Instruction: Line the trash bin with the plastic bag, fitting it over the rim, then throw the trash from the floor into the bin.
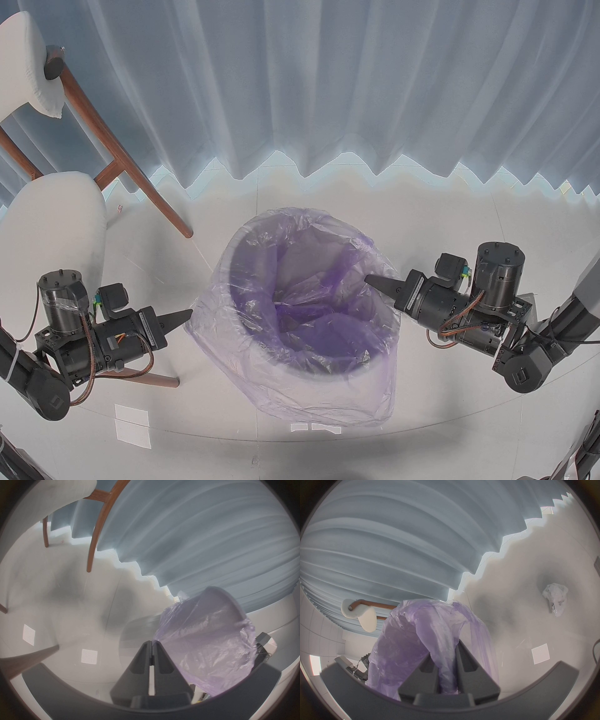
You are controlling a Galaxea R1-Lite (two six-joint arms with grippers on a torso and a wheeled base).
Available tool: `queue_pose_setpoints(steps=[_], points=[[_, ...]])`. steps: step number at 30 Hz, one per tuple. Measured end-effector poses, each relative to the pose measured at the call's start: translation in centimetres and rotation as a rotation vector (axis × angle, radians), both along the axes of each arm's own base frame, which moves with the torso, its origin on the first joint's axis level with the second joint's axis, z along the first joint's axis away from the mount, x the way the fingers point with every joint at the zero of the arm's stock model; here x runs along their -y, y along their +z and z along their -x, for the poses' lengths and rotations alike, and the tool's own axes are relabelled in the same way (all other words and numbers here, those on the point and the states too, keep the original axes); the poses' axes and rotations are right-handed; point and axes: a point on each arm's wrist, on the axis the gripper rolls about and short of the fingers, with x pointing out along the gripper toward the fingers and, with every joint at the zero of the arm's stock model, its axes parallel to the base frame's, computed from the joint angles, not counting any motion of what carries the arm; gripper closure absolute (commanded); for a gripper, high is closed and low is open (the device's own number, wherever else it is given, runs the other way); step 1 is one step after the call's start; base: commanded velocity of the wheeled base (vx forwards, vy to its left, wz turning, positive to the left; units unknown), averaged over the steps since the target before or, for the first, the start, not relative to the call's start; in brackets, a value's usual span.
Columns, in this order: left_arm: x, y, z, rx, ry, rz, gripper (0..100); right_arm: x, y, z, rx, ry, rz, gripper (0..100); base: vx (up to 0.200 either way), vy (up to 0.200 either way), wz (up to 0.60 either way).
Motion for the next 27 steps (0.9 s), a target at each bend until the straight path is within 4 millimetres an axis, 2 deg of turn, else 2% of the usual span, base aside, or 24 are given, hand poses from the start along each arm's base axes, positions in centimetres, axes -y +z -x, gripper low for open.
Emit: queue_pose_setpoints(steps=[16,22,23,27], points=[[0.1,-0.9,-1.8,0.120,0.100,-0.013,100,0.4,1.0,-0.3,-0.007,-0.021,-0.057,100,0.000,0.000,0.00],[0.3,-1.2,-1.6,0.130,0.087,-0.004,100,0.5,1.1,-0.6,-0.001,-0.028,-0.058,100,0.000,0.000,0.00],[0.4,-1.2,-1.6,0.130,0.086,-0.003,0,0.5,1.1,-0.6,0.000,-0.029,-0.058,100,0.000,0.000,0.00],[0.6,-1.1,-1.1,0.128,0.075,-0.002,0,0.5,1.1,-0.8,0.002,-0.034,-0.059,100,0.000,0.000,0.00]])
